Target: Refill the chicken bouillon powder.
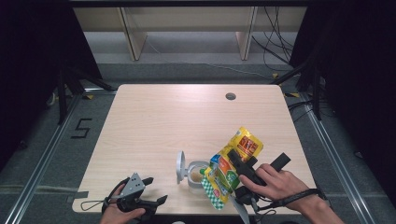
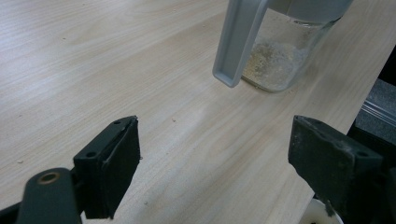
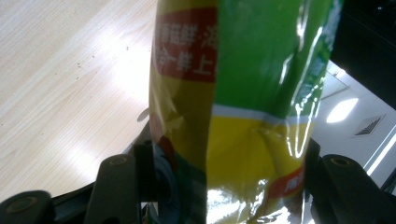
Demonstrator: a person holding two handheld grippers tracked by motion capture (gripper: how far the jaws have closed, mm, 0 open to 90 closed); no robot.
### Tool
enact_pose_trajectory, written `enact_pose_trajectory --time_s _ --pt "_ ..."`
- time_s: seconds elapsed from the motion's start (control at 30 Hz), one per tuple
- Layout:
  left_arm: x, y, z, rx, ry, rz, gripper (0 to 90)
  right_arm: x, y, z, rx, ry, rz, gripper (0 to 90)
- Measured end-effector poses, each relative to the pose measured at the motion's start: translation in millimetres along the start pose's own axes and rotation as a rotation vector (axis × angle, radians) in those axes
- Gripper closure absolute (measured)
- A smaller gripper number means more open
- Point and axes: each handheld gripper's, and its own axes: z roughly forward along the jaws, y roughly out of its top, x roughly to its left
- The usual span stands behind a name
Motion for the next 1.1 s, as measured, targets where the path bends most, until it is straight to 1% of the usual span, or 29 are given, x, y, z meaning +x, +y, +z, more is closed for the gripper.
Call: enact_pose_trajectory --time_s 0.03,0.07,0.23,0.27,0.3,0.33,0.37,0.4,0.43,0.47,0.5,0.53,0.57,0.6,0.63,0.67,0.7,0.77,0.8,0.83,0.9,0.93,0.97,1.03,1.1 --pt "0.2 0.0 -0.1 0.001 0.002 0.003 16.5 0.0 -0.1 0.0 0.001 0.001 0.000 46.8" --pt "1.6 0.6 -0.3 0.001 0.001 0.027 16.5 0.1 -0.2 0.1 0.001 0.002 0.000 46.8" --pt "2.1 0.8 -0.5 0.006 -0.008 0.027 16.4 0.2 -0.6 -0.1 0.004 0.004 0.003 46.9" --pt "1.8 0.7 -0.3 0.002 -0.004 0.026 16.4 0.2 -0.7 0.0 0.003 0.004 0.002 46.8" --pt "1.6 0.2 -0.6 0.014 0.002 0.014 16.4 0.1 -0.8 0.0 0.002 0.004 0.003 46.8" --pt "2.6 0.4 -1.1 0.026 0.004 0.028 16.4 0.4 -0.8 -0.4 0.005 -0.005 0.003 46.8" --pt "2.5 0.3 -1.1 0.025 0.005 0.026 16.4 -0.4 -1.1 -0.4 0.002 0.010 0.011 46.9" --pt "3.5 0.9 -1.4 0.022 0.002 0.047 16.4 -0.6 -1.1 -0.4 0.001 0.009 0.007 46.8" --pt "2.4 0.7 -0.7 0.008 -0.002 0.032 16.4 -0.5 -1.1 -0.4 0.002 0.006 0.007 46.8" --pt "2.0 0.7 -0.4 0.003 -0.005 0.026 16.4 -0.5 -1.1 -0.4 0.002 0.009 0.009 46.9" --pt "1.9 0.7 -0.4 0.003 -0.005 0.026 16.4 -0.5 -1.1 -0.4 0.002 0.008 0.009 46.8" --pt "3.5 0.9 -1.4 0.021 0.002 0.047 16.4 -0.4 -1.1 -0.4 0.002 0.005 0.007 46.9" --pt "3.1 0.7 -1.3 0.021 0.002 0.041 16.4 -0.6 -1.1 -0.4 0.002 0.008 0.008 46.9" --pt "2.4 0.3 -1.0 0.022 0.003 0.024 16.5 -0.5 -1.1 -0.5 0.002 0.009 0.010 46.9" --pt "2.9 0.7 -1.2 0.019 0.001 0.036 16.4 -1.7 -1.0 -0.5 0.000 0.002 -0.008 46.8" --pt "2.9 0.7 -1.2 0.019 0.001 0.036 16.4 -1.6 -1.0 -0.5 0.000 0.002 -0.007 46.8" --pt "2.3 0.6 -0.6 0.007 -0.005 0.029 16.5 0.7 -0.6 -1.6 0.008 0.002 0.030 46.9" --pt "2.1 0.6 -0.4 0.005 -0.008 0.026 16.4 0.8 -0.8 -1.8 0.008 0.001 0.029 46.9" --pt "1.9 0.6 -0.3 0.002 -0.006 0.025 16.4 -0.5 -1.6 -1.0 -0.001 -0.013 -0.004 46.8" --pt "2.7 0.9 -0.9 0.014 -0.009 0.031 16.5 -0.6 -1.6 -1.1 -0.001 -0.012 -0.004 46.9" --pt "2.1 0.7 -0.4 0.005 -0.008 0.026 16.5 -0.5 -1.9 -1.2 -0.001 -0.008 0.000 46.9" --pt "2.4 0.7 -0.6 0.007 -0.002 0.032 16.5 -0.5 -1.9 -1.2 -0.001 -0.009 0.000 46.8" --pt "3.7 0.9 -1.6 0.023 0.002 0.050 16.5 -0.5 -1.9 -1.2 -0.001 -0.009 0.000 46.9" --pt "1.8 0.6 -0.7 0.001 -0.005 0.024 16.5 -0.4 -1.8 -1.3 -0.001 -0.009 0.000 46.9" --pt "3.0 0.8 -1.5 0.012 0.003 0.037 16.5 -0.3 -1.7 -1.4 0.000 -0.011 0.000 46.9"
